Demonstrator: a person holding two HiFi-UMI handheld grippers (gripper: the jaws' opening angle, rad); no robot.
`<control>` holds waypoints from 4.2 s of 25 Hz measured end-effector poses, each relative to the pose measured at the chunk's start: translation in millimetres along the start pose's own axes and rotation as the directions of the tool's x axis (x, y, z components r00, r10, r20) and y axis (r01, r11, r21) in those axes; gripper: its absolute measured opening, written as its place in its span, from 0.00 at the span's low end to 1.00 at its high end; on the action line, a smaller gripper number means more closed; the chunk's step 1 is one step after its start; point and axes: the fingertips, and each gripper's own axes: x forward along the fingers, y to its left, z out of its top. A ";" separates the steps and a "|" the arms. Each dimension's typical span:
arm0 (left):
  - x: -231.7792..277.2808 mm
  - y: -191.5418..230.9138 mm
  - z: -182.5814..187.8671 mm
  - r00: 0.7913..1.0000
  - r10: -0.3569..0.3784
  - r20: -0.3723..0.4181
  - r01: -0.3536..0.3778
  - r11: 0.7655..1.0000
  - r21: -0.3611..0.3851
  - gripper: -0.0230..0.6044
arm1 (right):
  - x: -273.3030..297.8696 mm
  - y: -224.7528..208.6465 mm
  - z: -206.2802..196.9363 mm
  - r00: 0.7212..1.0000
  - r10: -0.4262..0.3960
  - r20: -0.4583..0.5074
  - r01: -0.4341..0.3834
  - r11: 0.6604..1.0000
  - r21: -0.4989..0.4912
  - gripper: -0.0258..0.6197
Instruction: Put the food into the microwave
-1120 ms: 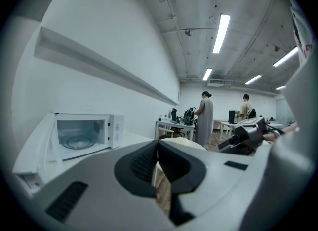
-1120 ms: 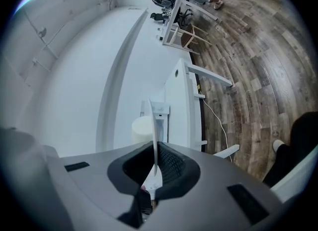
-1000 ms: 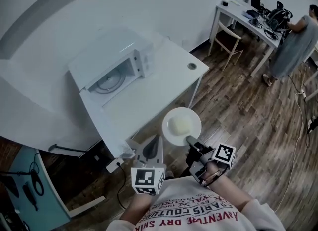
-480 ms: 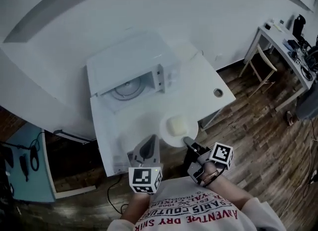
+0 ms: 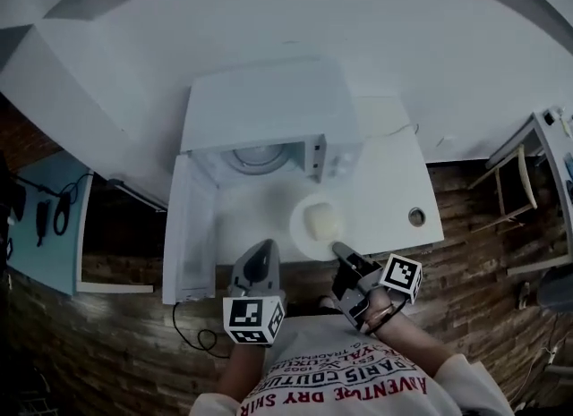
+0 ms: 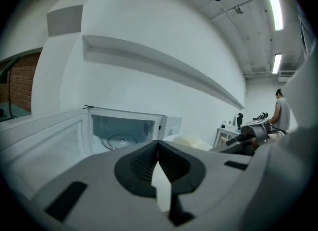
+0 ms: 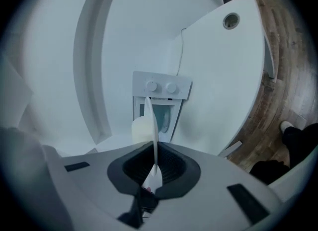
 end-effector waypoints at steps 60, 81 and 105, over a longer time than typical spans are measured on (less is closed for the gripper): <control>141.5 162.1 -32.0 0.994 -0.010 -0.110 0.008 1.000 -0.015 0.05 | 338.2 -17.9 59.6 0.995 -0.026 0.100 0.027 1.000 -0.009 0.10; 137.5 167.0 -27.0 0.995 -0.013 -0.098 0.013 1.000 -0.007 0.05 | 347.7 -3.6 42.2 0.978 -0.198 -0.067 0.116 0.780 -0.615 0.38; 128.2 164.8 -23.0 0.996 -0.015 -0.091 0.013 1.000 -0.025 0.05 | 319.2 -33.7 27.1 0.681 -0.720 -0.133 -0.135 0.055 -0.989 0.36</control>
